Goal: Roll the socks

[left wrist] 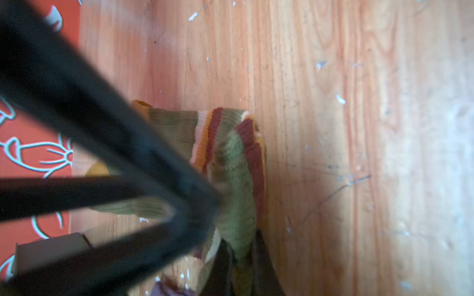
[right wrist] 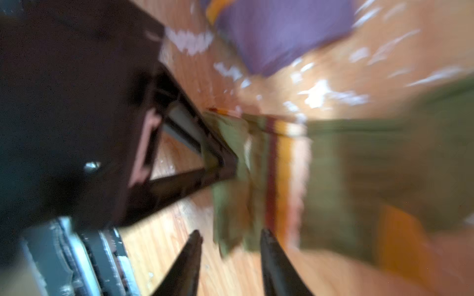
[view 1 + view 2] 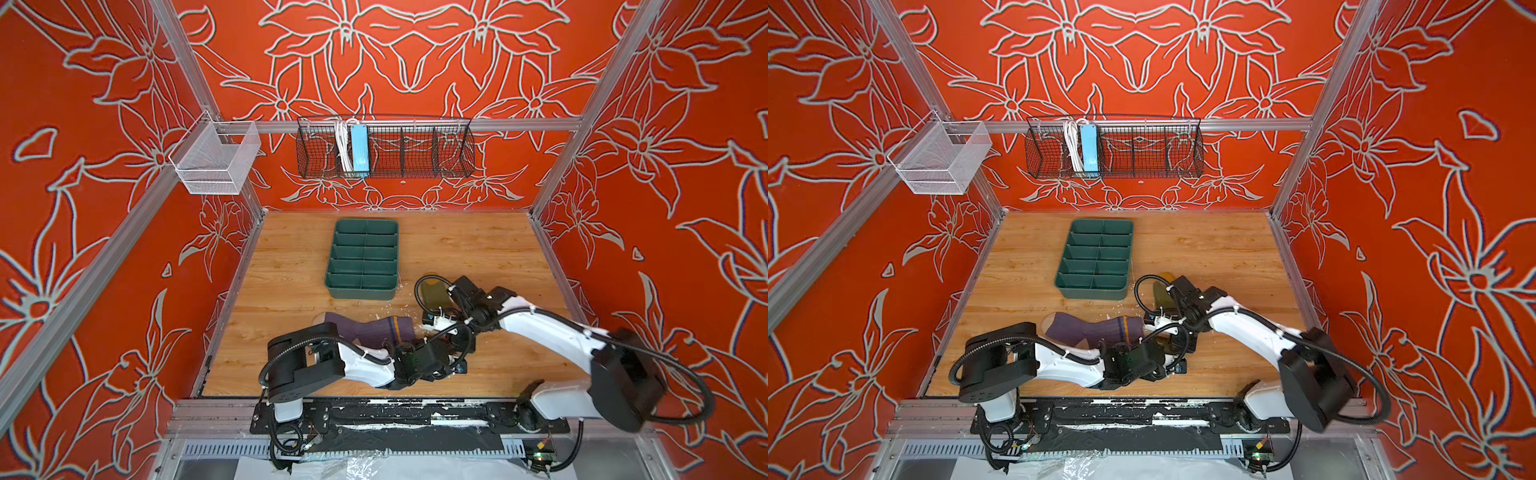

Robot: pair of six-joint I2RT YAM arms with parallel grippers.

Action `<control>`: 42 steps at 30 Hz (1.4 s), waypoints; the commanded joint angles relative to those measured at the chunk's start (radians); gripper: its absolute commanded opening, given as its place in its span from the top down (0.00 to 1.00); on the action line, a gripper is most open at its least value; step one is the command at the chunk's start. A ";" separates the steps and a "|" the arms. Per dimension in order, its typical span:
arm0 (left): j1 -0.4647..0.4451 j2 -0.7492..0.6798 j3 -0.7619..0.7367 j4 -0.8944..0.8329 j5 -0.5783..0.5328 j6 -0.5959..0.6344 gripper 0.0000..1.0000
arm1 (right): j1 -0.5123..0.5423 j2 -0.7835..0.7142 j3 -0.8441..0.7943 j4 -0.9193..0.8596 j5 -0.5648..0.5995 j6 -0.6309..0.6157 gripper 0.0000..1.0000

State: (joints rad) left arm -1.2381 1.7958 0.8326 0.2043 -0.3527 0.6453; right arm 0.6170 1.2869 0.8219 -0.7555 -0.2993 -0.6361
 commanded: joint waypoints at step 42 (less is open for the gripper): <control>0.329 0.530 0.786 -0.999 1.098 -0.413 1.00 | 0.221 -0.632 -0.279 -0.074 0.325 -0.148 0.40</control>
State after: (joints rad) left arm -0.9085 2.2555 1.6295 -0.7750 0.7990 0.2417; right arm 0.7731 0.6056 0.5724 -0.9104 -0.0498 -0.8028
